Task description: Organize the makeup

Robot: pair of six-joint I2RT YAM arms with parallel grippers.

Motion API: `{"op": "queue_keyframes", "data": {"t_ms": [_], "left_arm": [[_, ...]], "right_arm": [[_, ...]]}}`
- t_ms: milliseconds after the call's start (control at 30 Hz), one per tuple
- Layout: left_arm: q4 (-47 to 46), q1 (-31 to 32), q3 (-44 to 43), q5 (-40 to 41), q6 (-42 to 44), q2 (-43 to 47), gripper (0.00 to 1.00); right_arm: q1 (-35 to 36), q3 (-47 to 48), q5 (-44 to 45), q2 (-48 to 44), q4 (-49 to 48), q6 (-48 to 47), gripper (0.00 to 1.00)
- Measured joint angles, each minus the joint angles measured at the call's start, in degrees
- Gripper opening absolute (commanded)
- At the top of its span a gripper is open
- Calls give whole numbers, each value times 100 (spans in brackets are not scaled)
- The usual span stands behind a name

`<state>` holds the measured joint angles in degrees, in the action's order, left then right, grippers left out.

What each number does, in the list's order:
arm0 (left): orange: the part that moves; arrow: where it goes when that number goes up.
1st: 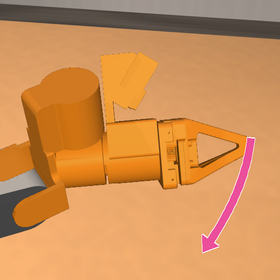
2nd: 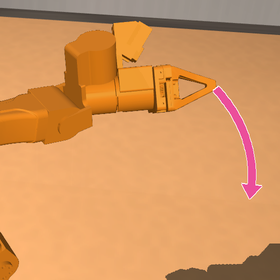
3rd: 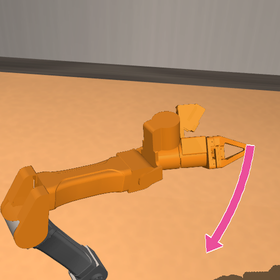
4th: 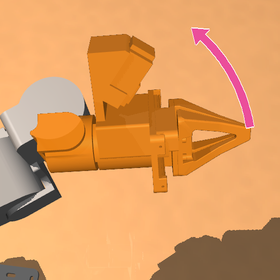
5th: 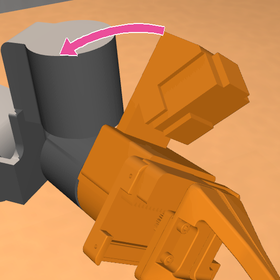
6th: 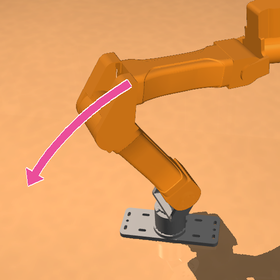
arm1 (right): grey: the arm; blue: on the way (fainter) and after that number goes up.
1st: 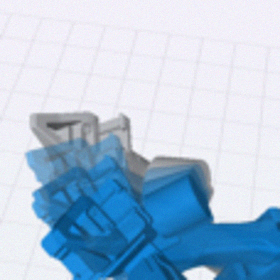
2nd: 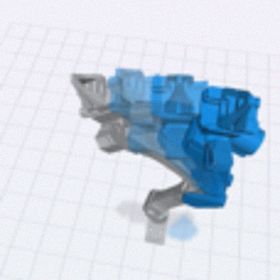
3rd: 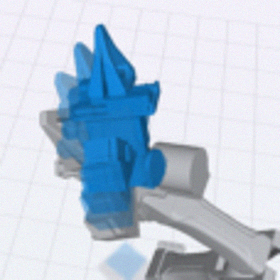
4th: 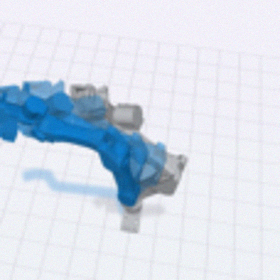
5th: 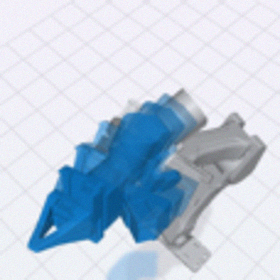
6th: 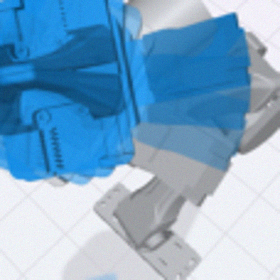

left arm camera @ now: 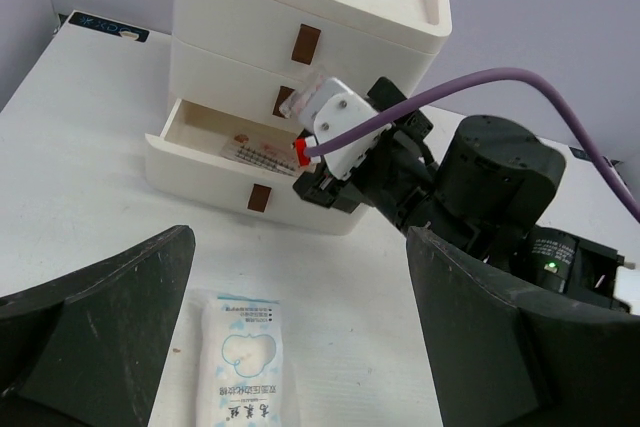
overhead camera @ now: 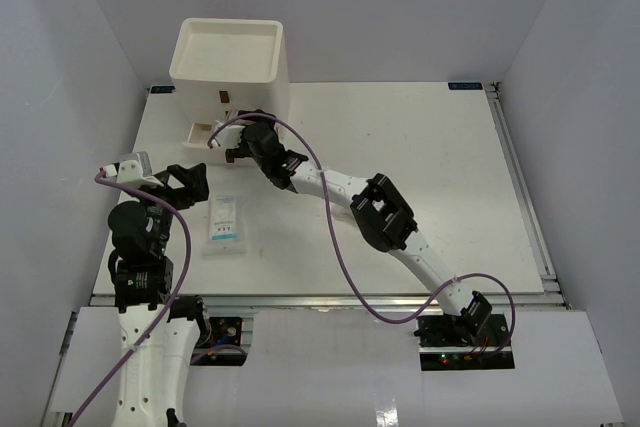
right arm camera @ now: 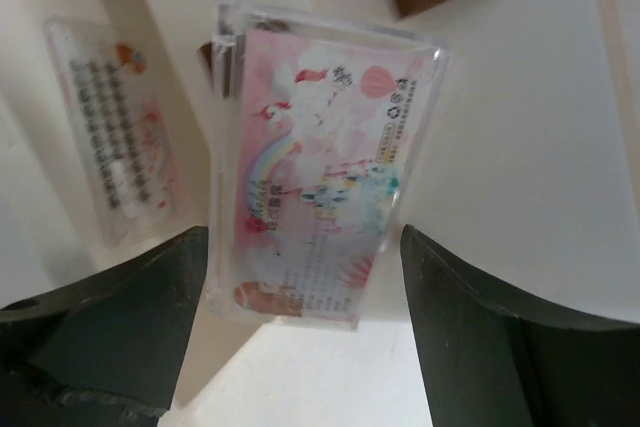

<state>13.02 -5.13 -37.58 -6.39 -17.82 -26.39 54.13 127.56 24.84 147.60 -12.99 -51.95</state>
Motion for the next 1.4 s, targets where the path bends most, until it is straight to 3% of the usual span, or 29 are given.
{"op": "queue_keyframes", "data": {"t_ms": [433,733,833,900,1033,1133,1300,1400], "left_arm": [[4,0,0,0,0,28,98],[-116,10,82,-104,-13,27,98],[-218,11,176,-299,-42,-3,98],[-314,11,233,-500,-109,-81,98],[-578,11,301,-979,-454,-540,89],[-981,11,376,-1482,-1069,-1288,77],[-1437,44,700,-1740,-2209,-2734,70],[-1464,61,745,-1519,-2837,-3436,66]], "right_arm": [[-8,-942,-432,-444,-242,270,90],[42,-1327,-1073,-1391,712,814,90],[35,-1613,-1603,-2047,1354,979,91],[-33,-1829,-2406,-2595,1891,1043,95],[-561,-2336,-4374,-3634,2780,1170,80],[-1314,-3243,-5640,-4475,3070,1259,64],[-2415,-5147,-6509,-5775,3305,1475,37],[-2730,-6023,-6893,-6412,3206,1833,30]]}}
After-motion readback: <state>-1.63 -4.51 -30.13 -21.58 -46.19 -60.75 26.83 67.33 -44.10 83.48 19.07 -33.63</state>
